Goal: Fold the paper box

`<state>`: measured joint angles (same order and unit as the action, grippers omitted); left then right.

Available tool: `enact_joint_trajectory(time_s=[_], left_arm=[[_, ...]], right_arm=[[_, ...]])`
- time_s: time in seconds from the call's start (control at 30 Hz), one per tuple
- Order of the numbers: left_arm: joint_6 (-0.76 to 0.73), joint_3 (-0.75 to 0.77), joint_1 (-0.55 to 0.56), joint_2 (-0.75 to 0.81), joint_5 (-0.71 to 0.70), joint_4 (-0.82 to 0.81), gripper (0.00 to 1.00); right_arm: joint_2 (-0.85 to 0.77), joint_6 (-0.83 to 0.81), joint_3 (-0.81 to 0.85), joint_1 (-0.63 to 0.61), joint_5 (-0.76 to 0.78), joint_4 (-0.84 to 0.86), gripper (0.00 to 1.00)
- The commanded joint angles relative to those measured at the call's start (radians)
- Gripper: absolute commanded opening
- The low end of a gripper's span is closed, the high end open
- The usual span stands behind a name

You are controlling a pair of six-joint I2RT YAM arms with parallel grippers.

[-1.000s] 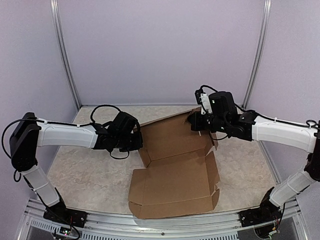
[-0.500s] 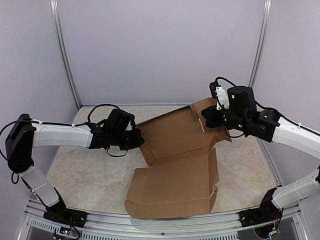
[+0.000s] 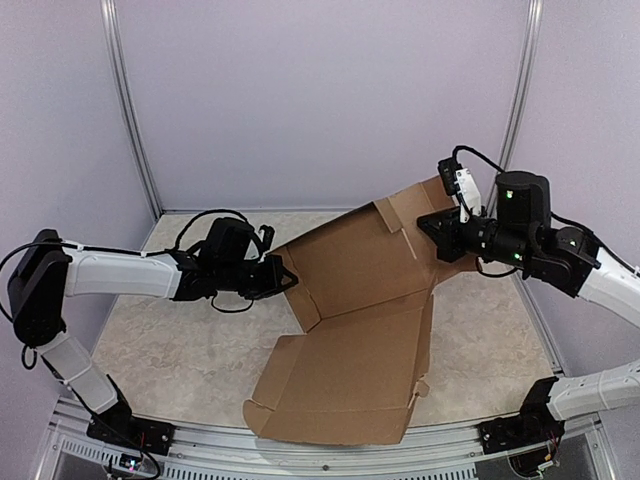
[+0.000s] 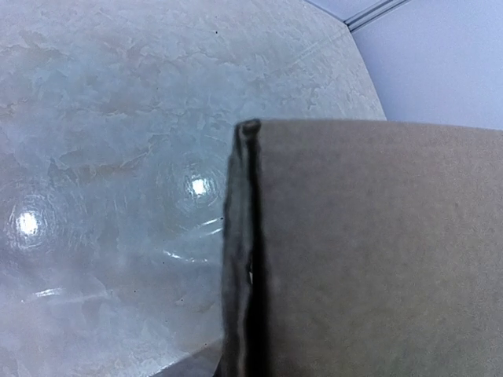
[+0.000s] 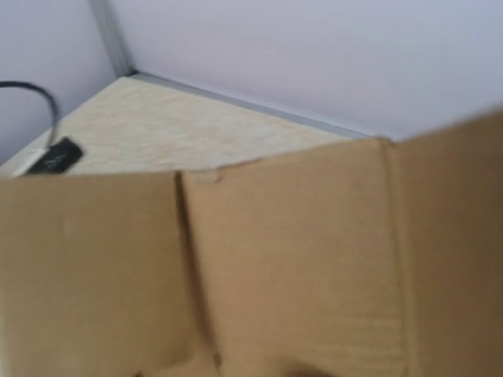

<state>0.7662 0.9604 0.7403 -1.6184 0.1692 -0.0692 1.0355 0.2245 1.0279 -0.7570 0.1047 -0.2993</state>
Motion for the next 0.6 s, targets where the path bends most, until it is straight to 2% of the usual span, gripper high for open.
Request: enact_joint_trajectory(time_s=[0.0, 0.33, 0.57], left_arm=[[0.050, -0.047, -0.037, 0.046, 0.061, -0.102, 0.00], [0.151, -0.084, -0.096, 0.060, 0.119, -0.165, 0.00], [0.234, -0.090, -0.119, 0.079, 0.183, -0.244, 0.00]], right_arm=[[-0.025, -0.051, -0.015, 0.002, -0.178, -0.009, 0.00], [-0.137, -0.045, -0.079, 0.001, -0.472, 0.158, 0.00], [-0.193, -0.036, -0.130, 0.001, -0.501, 0.207, 0.00]])
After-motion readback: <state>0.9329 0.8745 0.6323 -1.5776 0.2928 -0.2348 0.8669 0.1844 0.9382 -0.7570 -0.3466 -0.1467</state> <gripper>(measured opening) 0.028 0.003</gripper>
